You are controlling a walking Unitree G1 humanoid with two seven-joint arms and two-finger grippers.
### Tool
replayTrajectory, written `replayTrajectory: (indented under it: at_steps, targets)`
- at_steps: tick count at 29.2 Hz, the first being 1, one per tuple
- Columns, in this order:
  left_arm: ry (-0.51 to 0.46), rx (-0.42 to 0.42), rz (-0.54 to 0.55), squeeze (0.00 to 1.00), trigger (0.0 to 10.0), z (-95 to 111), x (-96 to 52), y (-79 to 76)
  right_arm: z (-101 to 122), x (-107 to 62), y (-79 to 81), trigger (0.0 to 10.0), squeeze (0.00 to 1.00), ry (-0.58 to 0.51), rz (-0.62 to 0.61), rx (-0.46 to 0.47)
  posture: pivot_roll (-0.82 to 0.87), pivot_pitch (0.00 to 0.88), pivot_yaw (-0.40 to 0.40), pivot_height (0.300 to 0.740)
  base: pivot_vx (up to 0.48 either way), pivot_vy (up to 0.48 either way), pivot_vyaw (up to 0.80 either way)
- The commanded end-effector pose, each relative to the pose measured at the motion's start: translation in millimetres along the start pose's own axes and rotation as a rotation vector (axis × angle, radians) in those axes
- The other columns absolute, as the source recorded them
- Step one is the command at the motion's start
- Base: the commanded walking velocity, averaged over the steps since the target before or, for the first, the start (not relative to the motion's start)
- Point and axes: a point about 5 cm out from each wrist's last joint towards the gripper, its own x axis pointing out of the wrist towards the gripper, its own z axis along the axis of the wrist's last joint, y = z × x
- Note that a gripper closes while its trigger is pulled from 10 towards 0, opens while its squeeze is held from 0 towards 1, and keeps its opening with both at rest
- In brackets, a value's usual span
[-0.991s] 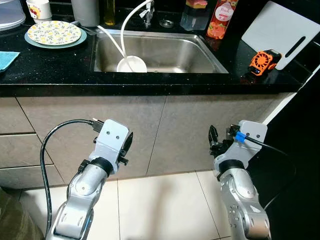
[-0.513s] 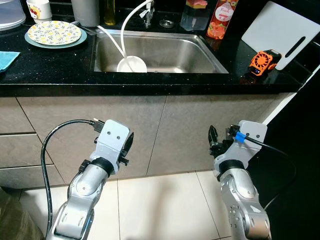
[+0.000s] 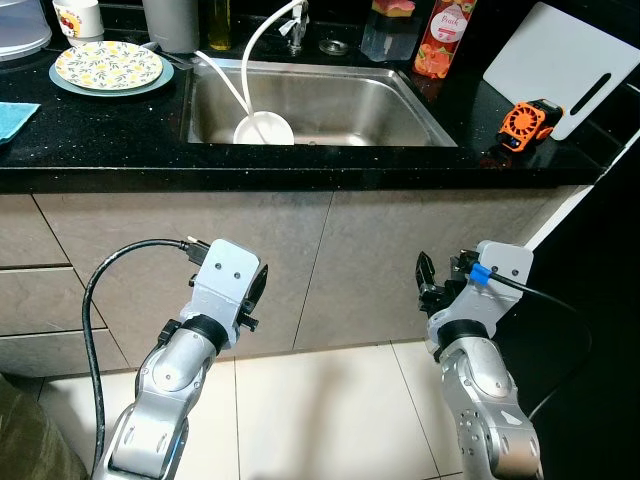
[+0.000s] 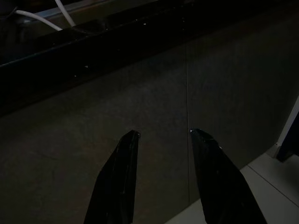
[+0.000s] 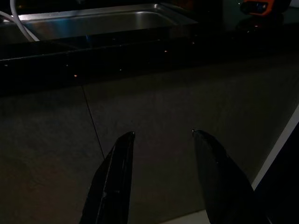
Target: Kitchen organization
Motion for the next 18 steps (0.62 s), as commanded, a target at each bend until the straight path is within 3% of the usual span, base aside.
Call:
replayTrajectory:
  at_steps: [1, 18]
  targets:
    - [-0.001, -0.012, -0.008, 0.00, 10.0, 0.5, -1.9, -3.4, 1.6, -1.4, -2.5, 10.0, 0.00, 0.001, -0.006, -0.002, 0.20, 0.088, -0.110, 0.740, 0.000, 0.000, 0.00]
    - [-0.003, -0.012, -0.011, 0.00, 10.0, 1.0, -0.9, -3.9, 2.2, -1.3, -4.1, 10.0, 0.00, 0.000, -0.012, -0.003, 0.19, 0.091, -0.111, 0.740, 0.000, 0.000, 0.00]
